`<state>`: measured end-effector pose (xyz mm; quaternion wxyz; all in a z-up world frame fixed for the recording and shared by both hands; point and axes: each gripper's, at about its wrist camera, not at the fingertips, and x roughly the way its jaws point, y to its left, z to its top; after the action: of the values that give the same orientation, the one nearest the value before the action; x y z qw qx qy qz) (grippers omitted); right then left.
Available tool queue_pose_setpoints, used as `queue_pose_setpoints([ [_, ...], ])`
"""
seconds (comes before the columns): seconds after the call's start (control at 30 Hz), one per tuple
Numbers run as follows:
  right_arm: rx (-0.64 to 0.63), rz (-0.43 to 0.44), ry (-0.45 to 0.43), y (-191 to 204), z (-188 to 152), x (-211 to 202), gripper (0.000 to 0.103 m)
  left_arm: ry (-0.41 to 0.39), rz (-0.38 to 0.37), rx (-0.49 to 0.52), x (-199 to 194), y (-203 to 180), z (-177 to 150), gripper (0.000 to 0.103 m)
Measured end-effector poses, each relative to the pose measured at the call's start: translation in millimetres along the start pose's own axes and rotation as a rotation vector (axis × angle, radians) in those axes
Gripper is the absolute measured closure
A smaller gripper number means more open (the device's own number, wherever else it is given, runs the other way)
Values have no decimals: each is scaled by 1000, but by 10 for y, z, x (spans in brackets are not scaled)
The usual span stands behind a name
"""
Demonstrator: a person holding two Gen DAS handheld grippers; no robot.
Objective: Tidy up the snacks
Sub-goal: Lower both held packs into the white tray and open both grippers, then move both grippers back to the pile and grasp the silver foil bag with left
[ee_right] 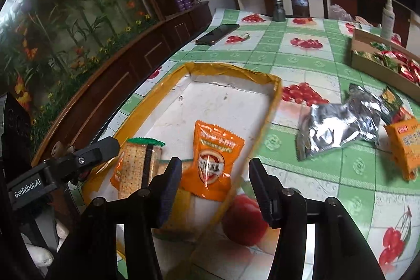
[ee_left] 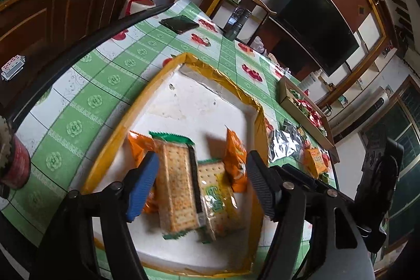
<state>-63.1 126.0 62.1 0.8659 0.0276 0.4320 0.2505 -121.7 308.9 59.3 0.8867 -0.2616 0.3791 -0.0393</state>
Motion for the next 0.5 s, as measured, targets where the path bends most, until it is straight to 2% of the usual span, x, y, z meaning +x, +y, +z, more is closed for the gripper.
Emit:
queue_pose_setpoints([
  [0.3, 69, -17, -7, -490, -340, -327, 47, 42, -12, 63, 16, -324, -141, 34],
  [0.5, 136, -101, -35, -1081, -528, -625, 42, 71, -25, 112, 97, -542, -228, 32],
])
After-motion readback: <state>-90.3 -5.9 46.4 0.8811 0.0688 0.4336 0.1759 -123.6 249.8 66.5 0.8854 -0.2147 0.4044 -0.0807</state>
